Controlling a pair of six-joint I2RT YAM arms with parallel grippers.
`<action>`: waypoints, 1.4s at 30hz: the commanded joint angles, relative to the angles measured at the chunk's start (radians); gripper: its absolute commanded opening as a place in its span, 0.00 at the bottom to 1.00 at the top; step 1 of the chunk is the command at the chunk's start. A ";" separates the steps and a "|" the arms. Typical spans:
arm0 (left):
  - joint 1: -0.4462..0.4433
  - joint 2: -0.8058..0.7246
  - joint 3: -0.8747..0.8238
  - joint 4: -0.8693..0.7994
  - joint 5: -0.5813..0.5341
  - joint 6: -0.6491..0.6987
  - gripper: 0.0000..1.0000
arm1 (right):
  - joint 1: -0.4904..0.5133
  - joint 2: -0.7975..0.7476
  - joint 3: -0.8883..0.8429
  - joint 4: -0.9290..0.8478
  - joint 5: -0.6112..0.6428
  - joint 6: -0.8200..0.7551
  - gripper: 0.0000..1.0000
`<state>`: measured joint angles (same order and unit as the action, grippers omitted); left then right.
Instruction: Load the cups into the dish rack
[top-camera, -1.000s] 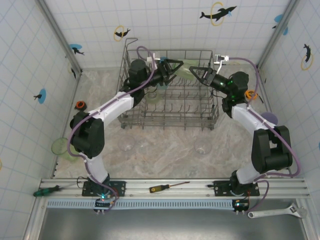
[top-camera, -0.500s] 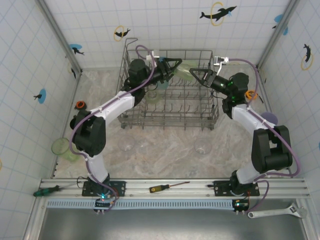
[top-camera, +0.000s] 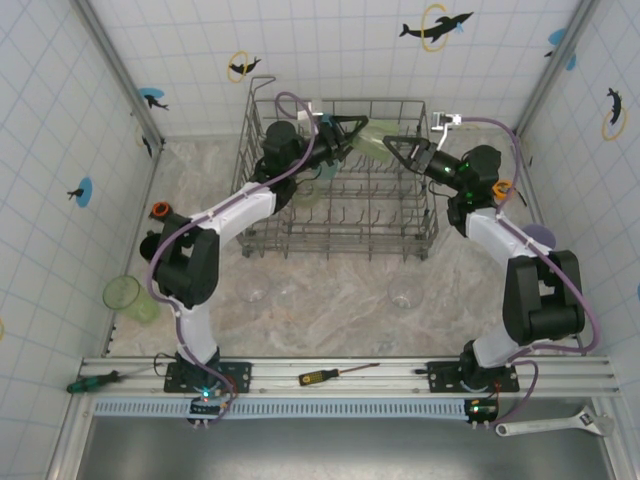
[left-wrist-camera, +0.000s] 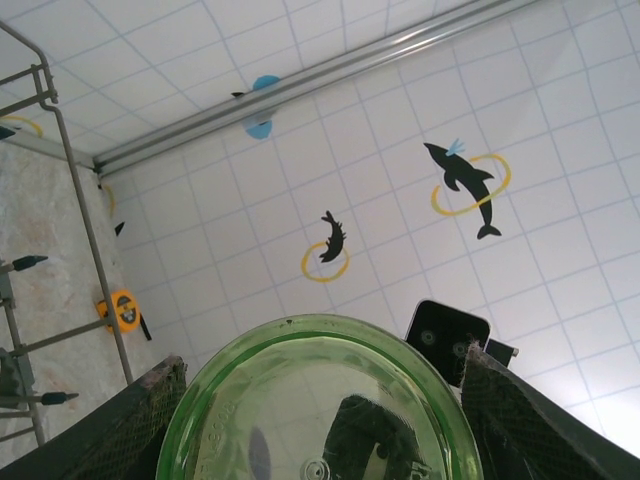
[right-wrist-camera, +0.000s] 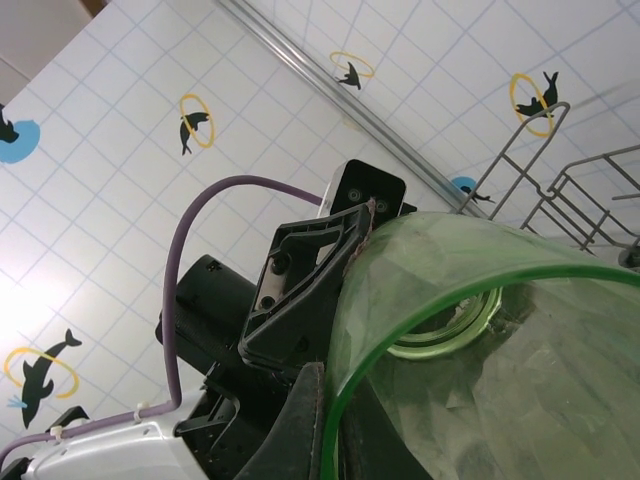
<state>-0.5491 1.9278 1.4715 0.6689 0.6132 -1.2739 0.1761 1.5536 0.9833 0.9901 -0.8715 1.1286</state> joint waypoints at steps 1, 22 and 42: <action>-0.018 0.041 0.040 0.026 0.021 0.028 0.00 | -0.009 0.020 0.011 0.044 0.009 -0.006 0.01; -0.020 0.015 0.154 -0.288 -0.310 0.475 0.00 | -0.082 -0.059 -0.054 -0.209 0.095 -0.208 1.00; -0.099 0.284 0.535 -0.571 -0.669 0.974 0.00 | -0.137 -0.452 -0.232 -0.747 0.504 -0.671 1.00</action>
<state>-0.6456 2.1971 1.9648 0.1169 0.0296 -0.4057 0.0479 1.1400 0.7666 0.3267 -0.4492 0.5449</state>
